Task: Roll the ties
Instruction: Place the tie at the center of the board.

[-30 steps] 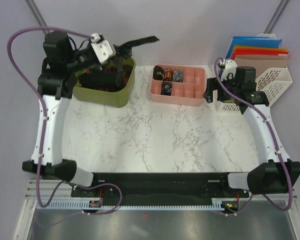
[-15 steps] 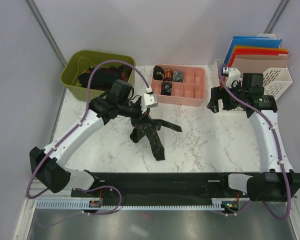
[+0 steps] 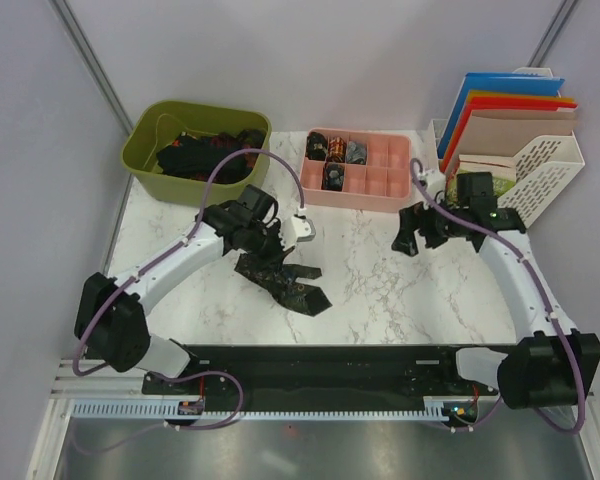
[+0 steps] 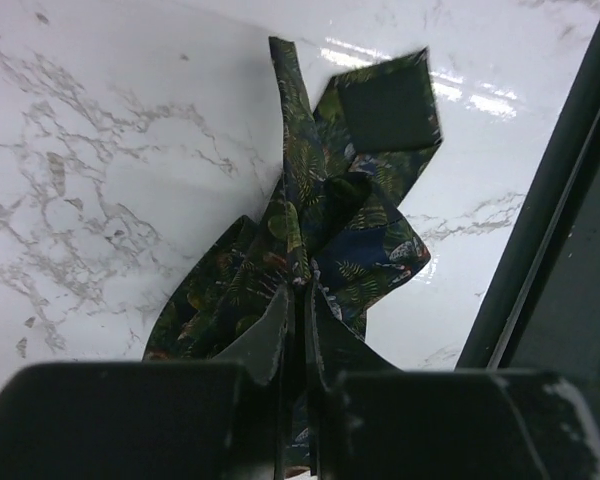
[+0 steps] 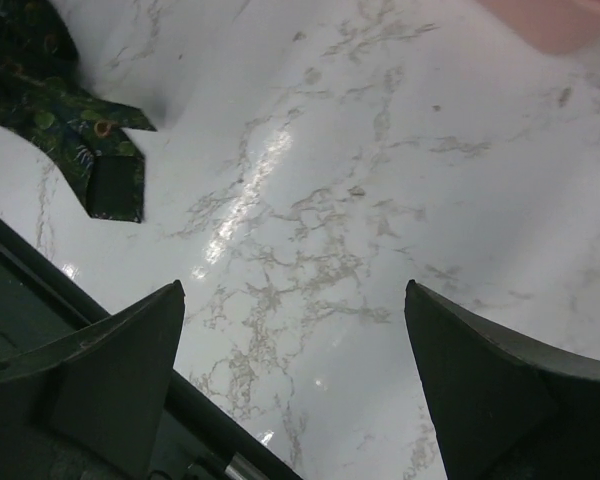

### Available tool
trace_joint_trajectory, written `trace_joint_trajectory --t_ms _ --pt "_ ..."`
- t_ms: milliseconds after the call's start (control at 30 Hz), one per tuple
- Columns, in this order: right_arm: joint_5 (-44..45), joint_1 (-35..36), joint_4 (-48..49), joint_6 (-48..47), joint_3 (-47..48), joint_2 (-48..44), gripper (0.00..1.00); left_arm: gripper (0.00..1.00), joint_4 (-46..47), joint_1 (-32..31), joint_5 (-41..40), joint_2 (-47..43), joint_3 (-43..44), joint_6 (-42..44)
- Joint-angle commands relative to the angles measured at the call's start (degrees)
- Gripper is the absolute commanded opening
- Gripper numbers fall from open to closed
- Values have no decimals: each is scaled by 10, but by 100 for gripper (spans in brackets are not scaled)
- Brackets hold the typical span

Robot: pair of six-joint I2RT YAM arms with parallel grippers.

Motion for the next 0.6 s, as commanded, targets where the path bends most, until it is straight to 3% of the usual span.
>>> trace_joint_trajectory --t_ms 0,100,200,233,333,400,567 --pt "-35 86 104 -5 -66 -44 98 10 -8 16 -6 57 2 37" --pt "7 185 145 -39 -89 -30 97 17 -10 51 3 75 -8 60" --pt "31 241 164 -63 -97 -3 96 33 -31 95 68 74 4 69" --pt "39 281 179 -82 -106 1 96 46 -37 112 89 66 16 55" --pt "75 363 216 -118 -132 8 97 60 -57 199 190 49 41 35" --pt "107 422 235 -127 -143 20 96 64 -74 248 238 16 39 36" --pt "135 506 279 -131 -121 110 94 69 -66 294 239 -71 -14 34"
